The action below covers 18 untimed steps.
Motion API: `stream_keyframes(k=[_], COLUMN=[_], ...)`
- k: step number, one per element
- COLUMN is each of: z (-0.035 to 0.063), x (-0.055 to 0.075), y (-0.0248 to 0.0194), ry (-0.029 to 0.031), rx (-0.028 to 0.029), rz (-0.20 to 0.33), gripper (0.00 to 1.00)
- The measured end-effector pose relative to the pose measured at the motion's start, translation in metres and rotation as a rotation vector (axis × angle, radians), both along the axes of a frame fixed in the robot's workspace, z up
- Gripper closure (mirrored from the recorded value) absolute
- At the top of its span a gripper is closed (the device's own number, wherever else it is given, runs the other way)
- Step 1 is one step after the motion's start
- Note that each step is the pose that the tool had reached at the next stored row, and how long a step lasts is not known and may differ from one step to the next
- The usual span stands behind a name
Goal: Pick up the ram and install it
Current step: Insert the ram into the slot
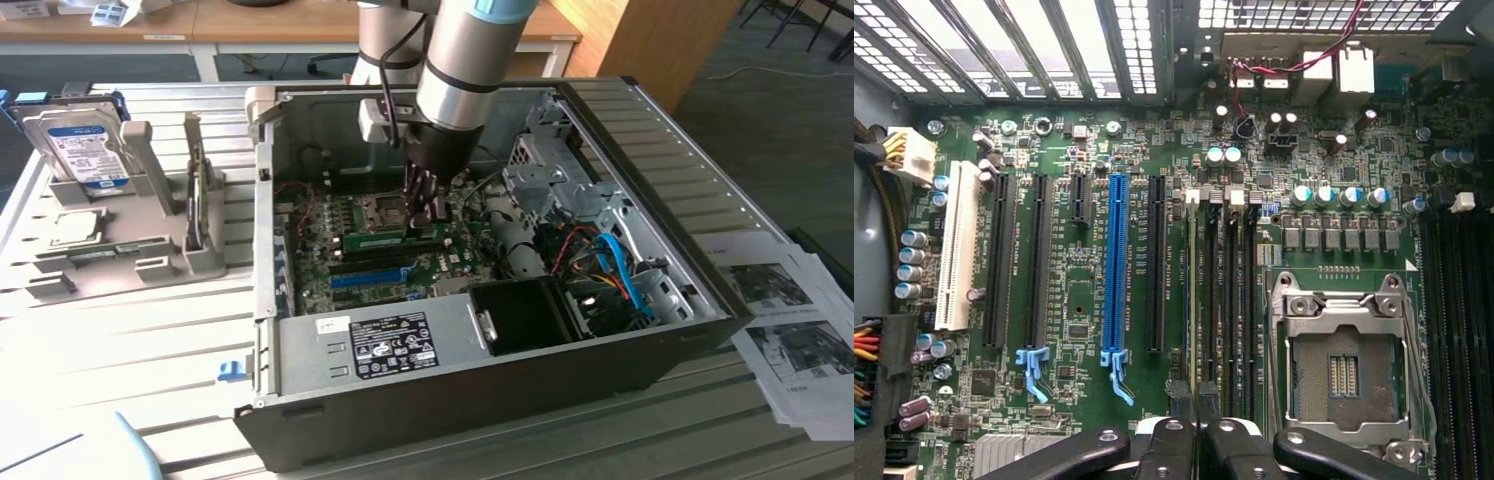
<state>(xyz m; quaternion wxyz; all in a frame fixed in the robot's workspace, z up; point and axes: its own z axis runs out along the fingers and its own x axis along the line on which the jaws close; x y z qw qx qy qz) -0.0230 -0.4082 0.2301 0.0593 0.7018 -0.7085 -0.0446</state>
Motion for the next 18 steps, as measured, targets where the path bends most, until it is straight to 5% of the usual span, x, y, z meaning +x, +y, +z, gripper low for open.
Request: stream_keyframes(k=[18], z=[-0.0011], x=[0.0002], y=[0.0000], ry=[0.0000], rx=[0.0001], rz=[-0.004], gripper=[0.89])
